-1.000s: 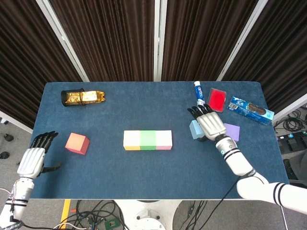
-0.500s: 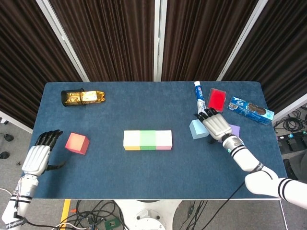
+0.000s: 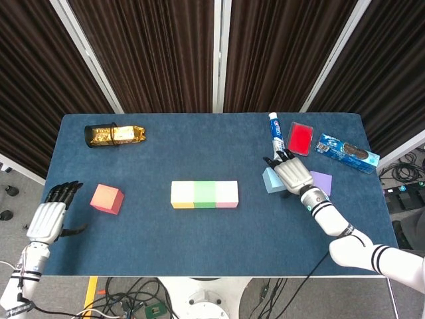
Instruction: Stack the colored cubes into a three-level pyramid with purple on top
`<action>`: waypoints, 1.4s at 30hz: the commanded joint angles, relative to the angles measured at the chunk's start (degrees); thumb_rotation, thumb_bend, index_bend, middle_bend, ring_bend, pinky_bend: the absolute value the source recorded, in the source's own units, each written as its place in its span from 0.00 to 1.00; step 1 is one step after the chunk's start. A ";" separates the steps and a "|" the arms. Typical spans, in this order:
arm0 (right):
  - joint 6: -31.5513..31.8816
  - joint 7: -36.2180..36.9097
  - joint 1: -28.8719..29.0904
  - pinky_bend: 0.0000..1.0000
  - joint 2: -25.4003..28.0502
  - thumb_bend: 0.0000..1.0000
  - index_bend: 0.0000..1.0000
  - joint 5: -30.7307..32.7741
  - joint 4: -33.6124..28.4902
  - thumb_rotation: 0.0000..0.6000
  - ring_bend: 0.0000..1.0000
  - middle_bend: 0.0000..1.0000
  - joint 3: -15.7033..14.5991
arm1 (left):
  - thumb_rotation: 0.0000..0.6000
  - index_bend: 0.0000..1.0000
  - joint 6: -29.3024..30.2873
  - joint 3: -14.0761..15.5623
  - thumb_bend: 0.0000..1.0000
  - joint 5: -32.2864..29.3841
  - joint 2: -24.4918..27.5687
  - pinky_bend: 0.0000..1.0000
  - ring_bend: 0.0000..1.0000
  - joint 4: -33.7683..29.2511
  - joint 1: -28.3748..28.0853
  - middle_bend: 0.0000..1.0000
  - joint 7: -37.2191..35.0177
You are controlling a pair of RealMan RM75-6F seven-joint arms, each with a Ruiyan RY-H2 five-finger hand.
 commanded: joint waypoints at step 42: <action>10.69 -25.91 24.13 0.00 5.00 0.10 0.00 46.64 -29.80 1.00 0.07 0.58 6.41 | 1.00 0.08 2.43 0.66 0.17 3.27 -1.12 0.06 0.00 6.07 0.08 0.06 -9.10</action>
